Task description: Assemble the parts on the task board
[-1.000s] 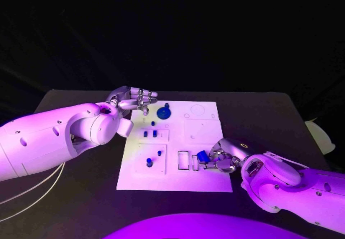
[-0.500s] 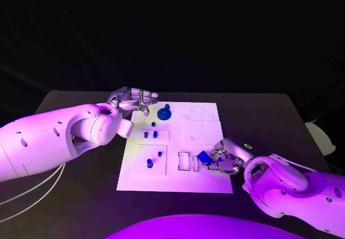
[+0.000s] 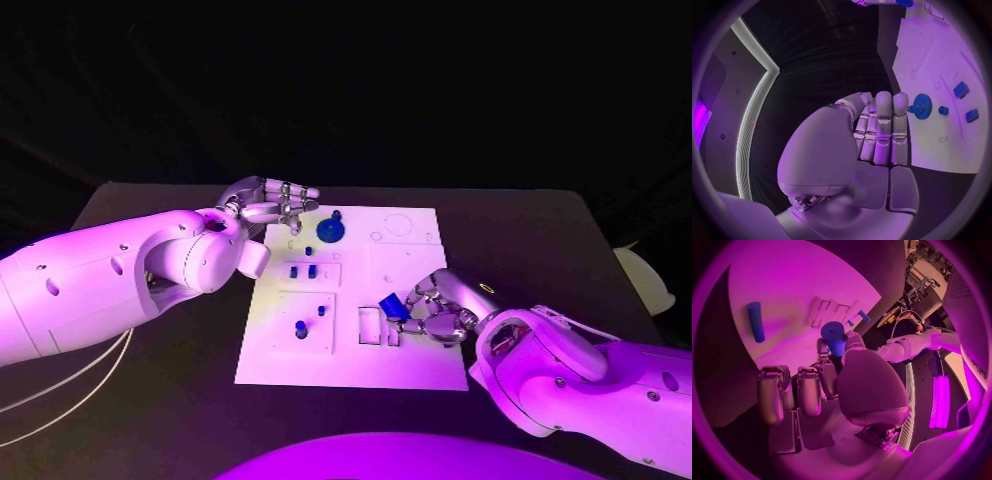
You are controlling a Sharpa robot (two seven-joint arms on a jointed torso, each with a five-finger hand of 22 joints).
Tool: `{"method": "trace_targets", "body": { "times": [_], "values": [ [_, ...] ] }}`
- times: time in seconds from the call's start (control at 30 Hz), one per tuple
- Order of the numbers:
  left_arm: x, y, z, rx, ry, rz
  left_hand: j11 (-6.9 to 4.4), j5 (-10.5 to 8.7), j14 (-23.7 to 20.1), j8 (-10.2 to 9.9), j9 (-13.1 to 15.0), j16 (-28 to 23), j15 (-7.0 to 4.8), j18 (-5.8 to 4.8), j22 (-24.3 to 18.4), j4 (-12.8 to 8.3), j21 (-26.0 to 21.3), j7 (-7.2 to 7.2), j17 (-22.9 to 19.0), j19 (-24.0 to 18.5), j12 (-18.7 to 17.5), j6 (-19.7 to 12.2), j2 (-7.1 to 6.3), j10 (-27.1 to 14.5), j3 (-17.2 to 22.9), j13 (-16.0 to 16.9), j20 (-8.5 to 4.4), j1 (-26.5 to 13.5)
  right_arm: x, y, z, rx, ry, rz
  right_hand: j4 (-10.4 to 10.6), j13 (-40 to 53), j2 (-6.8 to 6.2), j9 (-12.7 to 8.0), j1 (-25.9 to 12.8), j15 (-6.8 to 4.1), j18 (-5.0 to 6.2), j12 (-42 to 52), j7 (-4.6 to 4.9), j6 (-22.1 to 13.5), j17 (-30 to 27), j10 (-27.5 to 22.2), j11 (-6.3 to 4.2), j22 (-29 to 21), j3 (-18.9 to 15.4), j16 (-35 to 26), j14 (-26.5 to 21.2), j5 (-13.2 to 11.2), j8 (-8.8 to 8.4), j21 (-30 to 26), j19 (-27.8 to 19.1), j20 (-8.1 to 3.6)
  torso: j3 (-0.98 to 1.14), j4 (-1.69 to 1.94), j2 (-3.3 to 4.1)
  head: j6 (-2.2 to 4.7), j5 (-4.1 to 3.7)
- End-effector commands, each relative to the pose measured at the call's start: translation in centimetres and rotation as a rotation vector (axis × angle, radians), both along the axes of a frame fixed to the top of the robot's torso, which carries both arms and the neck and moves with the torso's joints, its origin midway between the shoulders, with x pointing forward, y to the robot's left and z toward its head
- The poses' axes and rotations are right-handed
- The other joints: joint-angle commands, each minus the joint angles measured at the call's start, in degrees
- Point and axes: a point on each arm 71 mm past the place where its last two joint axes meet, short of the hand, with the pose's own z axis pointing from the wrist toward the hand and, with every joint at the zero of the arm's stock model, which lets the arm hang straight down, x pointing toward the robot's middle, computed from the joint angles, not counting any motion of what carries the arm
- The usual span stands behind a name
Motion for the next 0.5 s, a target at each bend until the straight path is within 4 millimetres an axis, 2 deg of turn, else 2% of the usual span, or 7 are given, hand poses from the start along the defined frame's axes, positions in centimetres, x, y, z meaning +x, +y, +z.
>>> {"method": "trace_targets", "body": {
  "times": [0.03, 0.23, 0.5],
  "values": [
    [-0.1, -0.4, 0.1, -0.011, -0.002, -0.020, 0.06, 0.03, -0.4, 0.2, -0.1, -0.3, 0.05, 0.81, 0.1, -0.3, -0.3, 0.05, -0.1, -0.3, 0.2, -0.4, 0.45, -0.5, -0.1, 0.1, -0.02, 0.1, 0.0, 0.7, -0.4, 0.015, 0.059, 0.013, 0.3, 1.9, 0.44, 1.0, -0.7, -0.54, -0.83, 0.1, -0.53, 0.6, 10.2, 0.3, 0.01, 14.0, -0.3, 0.4, 5.0, -0.1, 0.15, 0.1, 4.5, -0.40, 0.02, 0.05, 0.02, -0.08, -0.06],
    [-0.1, -0.5, 0.1, -0.012, -0.002, -0.022, 0.06, 0.03, -0.4, 0.2, -0.1, -0.3, 0.05, 0.81, 0.1, -0.3, -0.3, 0.05, -0.1, -0.3, 0.2, -0.4, 0.45, -0.5, -0.1, 0.1, -0.02, 0.1, 0.2, 1.9, -1.0, 0.022, 0.119, 0.022, 0.3, 2.2, 1.27, 1.7, -3.2, -0.62, -0.84, 0.2, -0.75, 1.1, 10.4, 0.5, -0.13, 14.0, -1.3, 0.4, 5.0, -0.1, 0.57, 0.1, 4.5, -0.46, -0.05, 0.04, 0.08, -0.23, 0.01],
    [-0.1, -0.5, 0.1, -0.012, -0.001, -0.023, 0.06, 0.03, -0.4, 0.2, -0.1, -0.3, 0.05, 0.81, 0.1, -0.3, -0.3, 0.05, -0.1, -0.3, 0.2, -0.4, 0.45, -0.5, -0.1, 0.1, -0.02, 0.1, 0.5, 2.6, -1.7, 0.019, 0.172, 0.025, 0.3, 2.7, 1.58, 2.0, -4.0, -0.71, -0.79, 0.7, -0.91, 1.3, 10.3, 0.8, -0.25, 13.9, -1.6, 0.4, 5.0, -0.3, 0.88, -0.1, 4.4, -0.52, 0.06, -0.01, 0.06, -0.25, 0.42]
  ]
}}
